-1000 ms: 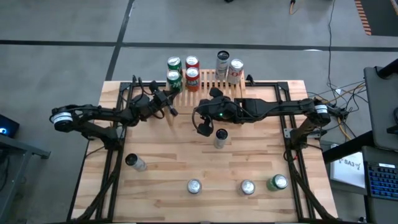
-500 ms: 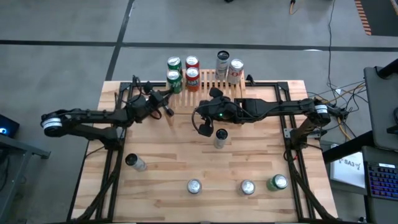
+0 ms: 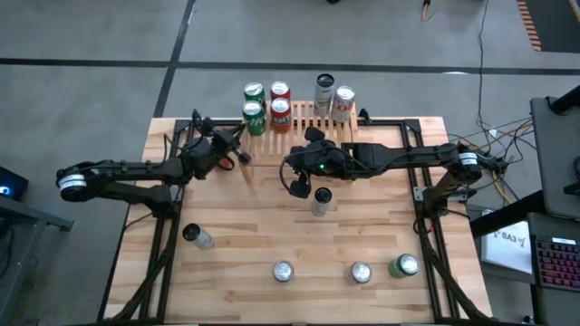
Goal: Place canned beverage on shelf
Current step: Put the top green soda can aligned with the other red soda can on the shelf
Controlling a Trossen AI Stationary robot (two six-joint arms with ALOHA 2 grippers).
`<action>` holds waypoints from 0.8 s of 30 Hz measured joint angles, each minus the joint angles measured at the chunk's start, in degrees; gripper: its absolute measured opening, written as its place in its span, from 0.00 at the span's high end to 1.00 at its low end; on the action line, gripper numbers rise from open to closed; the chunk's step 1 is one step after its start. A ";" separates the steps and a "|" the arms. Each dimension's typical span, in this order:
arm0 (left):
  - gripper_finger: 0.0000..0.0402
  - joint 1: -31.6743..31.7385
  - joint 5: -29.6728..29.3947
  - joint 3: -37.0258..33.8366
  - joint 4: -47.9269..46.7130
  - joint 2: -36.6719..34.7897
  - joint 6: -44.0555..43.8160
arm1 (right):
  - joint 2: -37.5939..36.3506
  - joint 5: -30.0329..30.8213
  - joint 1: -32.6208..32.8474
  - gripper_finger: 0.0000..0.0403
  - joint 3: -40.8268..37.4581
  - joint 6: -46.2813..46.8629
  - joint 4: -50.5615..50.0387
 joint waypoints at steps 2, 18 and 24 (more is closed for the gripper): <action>1.00 0.02 -2.77 0.00 -0.02 0.02 0.34 | 0.00 -0.01 0.00 0.98 0.00 -0.14 -0.01; 1.00 0.55 -2.56 0.09 7.20 4.12 0.67 | 0.00 0.03 -1.16 0.98 0.00 -0.05 0.00; 1.00 0.55 -2.57 0.09 7.48 5.31 -0.09 | 0.00 0.01 -1.14 0.98 0.00 -0.05 0.00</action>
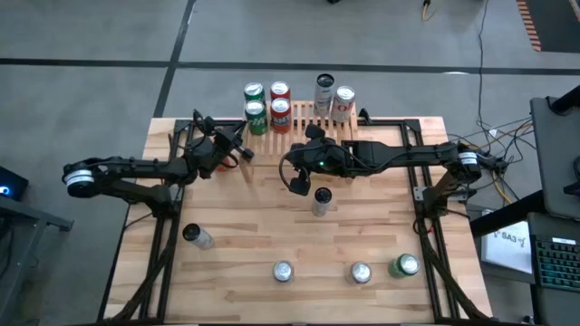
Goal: Place canned beverage on shelf
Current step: Put the top green soda can aligned with the other red soda can on the shelf
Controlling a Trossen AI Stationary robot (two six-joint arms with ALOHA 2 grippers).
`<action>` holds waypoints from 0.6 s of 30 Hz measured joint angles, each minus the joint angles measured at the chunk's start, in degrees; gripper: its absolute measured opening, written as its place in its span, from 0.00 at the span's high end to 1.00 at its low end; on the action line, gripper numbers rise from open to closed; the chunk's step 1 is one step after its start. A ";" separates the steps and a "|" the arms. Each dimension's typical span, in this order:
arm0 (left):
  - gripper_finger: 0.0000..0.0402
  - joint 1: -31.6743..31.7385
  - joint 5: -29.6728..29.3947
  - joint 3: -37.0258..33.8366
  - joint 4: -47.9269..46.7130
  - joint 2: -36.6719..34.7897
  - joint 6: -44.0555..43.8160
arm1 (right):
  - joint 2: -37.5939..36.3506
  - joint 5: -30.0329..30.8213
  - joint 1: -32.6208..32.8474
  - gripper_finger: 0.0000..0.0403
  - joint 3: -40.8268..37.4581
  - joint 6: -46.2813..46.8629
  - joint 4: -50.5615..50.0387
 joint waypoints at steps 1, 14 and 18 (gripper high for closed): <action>1.00 0.00 -0.10 0.00 0.00 -0.01 -0.16 | 0.00 0.00 0.00 0.98 0.00 0.00 0.00; 1.00 -2.56 5.53 0.00 -4.80 -1.60 -0.79 | 0.02 0.00 0.00 0.98 0.00 0.85 -0.02; 1.00 -2.62 13.93 0.00 -3.19 -0.05 -2.09 | 0.02 0.00 0.00 0.98 0.00 0.85 -0.02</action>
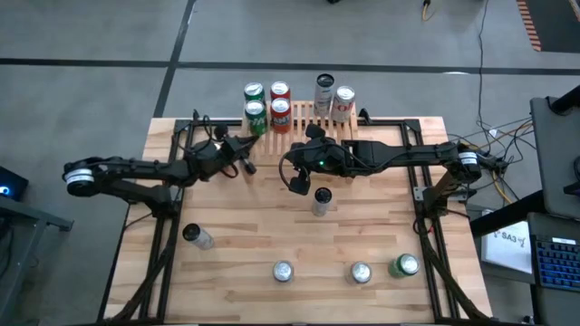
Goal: Place canned beverage on shelf
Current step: Put the top green soda can aligned with the other red soda can on the shelf
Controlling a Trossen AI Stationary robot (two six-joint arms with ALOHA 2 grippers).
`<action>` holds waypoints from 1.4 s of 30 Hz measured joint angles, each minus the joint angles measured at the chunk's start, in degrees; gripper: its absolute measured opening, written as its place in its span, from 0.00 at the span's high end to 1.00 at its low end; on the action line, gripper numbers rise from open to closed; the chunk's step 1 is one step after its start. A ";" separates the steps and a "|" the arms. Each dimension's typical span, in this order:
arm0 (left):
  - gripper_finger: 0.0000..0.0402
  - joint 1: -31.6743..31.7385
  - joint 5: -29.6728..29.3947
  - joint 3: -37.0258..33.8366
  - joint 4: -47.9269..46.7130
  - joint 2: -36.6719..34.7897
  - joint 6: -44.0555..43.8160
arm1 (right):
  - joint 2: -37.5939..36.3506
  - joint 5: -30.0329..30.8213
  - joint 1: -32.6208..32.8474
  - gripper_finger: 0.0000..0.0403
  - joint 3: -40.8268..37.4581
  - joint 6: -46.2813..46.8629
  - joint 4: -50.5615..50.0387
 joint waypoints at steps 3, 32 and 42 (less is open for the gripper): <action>1.00 0.10 -4.54 0.00 1.19 1.06 0.10 | 0.00 0.00 0.00 0.98 0.00 0.00 0.00; 1.00 -14.50 -11.38 0.00 -4.13 -7.65 6.83 | 0.04 -0.47 0.02 0.98 -0.50 4.30 -0.91; 1.00 -20.23 -11.16 0.00 -4.29 -13.77 13.31 | 0.04 -9.71 0.20 0.98 -0.50 17.68 -4.68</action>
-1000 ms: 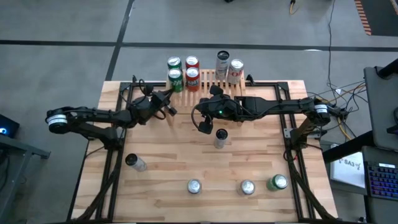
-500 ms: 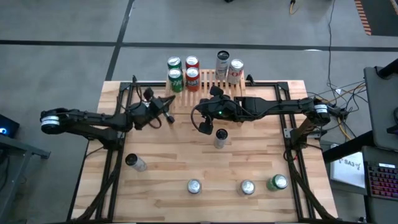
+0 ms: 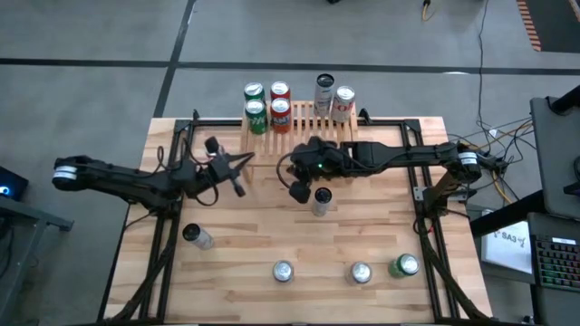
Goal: Place canned beverage on shelf
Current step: Put the top green soda can aligned with the other red soda can on the shelf
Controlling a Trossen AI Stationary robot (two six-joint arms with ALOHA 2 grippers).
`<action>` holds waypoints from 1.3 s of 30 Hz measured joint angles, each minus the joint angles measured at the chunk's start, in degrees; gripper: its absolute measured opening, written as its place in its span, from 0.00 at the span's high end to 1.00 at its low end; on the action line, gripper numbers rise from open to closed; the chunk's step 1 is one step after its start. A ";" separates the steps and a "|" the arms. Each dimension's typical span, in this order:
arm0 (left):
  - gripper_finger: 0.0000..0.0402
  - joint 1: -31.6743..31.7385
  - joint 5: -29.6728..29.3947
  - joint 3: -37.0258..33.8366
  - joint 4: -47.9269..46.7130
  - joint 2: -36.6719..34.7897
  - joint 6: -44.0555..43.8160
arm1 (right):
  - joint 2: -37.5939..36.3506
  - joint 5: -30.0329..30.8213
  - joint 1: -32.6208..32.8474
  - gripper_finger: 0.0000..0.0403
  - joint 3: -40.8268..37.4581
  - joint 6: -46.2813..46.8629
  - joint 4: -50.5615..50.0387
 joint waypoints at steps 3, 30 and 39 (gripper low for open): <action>1.00 -0.02 0.32 0.00 -0.19 -1.40 0.25 | 0.00 -5.98 0.22 0.98 0.00 5.86 -2.76; 1.00 1.86 -1.22 3.59 11.90 6.94 2.90 | 0.00 -3.32 1.49 0.98 4.15 7.91 -8.09; 1.00 9.35 -4.35 15.75 1.97 11.04 11.38 | 0.00 -3.18 1.46 0.98 4.22 1.11 -8.55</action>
